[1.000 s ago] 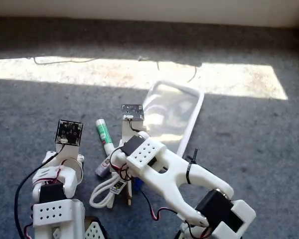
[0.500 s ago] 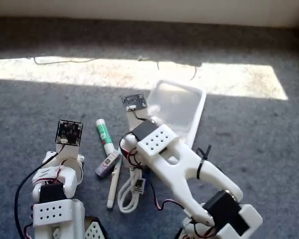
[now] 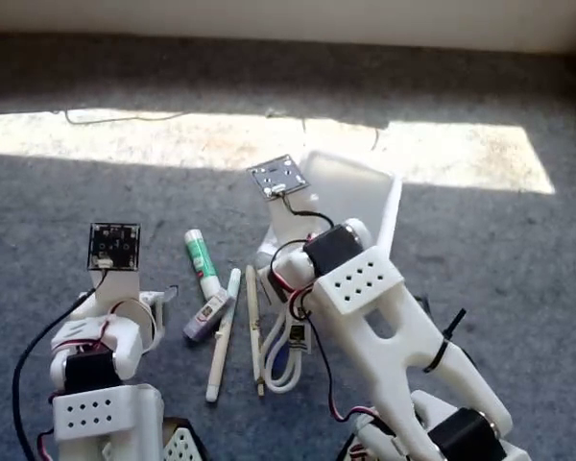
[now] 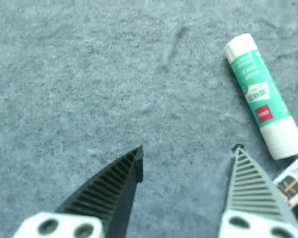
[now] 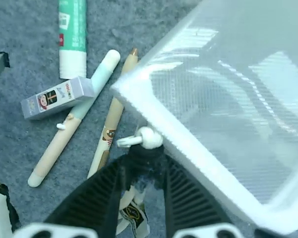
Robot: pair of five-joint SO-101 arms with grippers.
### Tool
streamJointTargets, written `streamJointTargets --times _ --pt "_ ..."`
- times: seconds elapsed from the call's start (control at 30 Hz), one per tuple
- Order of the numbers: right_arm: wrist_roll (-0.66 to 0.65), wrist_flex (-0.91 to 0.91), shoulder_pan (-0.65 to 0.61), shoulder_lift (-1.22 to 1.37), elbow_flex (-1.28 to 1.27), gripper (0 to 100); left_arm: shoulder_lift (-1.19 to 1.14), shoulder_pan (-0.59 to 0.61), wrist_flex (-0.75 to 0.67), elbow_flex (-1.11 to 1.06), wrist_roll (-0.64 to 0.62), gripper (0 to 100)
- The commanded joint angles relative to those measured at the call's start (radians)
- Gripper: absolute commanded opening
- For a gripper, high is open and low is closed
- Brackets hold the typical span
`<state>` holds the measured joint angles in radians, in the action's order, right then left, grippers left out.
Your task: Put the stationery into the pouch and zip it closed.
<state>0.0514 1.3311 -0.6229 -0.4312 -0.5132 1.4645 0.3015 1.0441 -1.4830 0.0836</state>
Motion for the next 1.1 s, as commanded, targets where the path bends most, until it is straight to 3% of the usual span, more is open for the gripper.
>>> streamJointTargets --times 0.0,0.17,0.37,0.7,1.07 --pt "-0.086 0.027 0.044 -0.071 0.051 0.8 0.013 -0.028 0.012 0.165 -0.068 29" --pt "-0.186 0.047 0.085 -0.122 0.051 0.8 0.013 -0.176 0.012 0.226 -0.135 29" --pt "-0.193 0.039 0.116 -0.186 0.027 0.8 0.013 -0.346 0.005 0.228 -0.233 29" --pt "-0.193 -0.061 0.116 -0.357 -0.147 0.8 0.012 -0.481 -0.123 0.251 -0.304 29" --pt "-0.193 -0.051 0.117 -0.378 -0.170 0.8 0.007 -0.570 -0.121 0.229 -0.265 29"
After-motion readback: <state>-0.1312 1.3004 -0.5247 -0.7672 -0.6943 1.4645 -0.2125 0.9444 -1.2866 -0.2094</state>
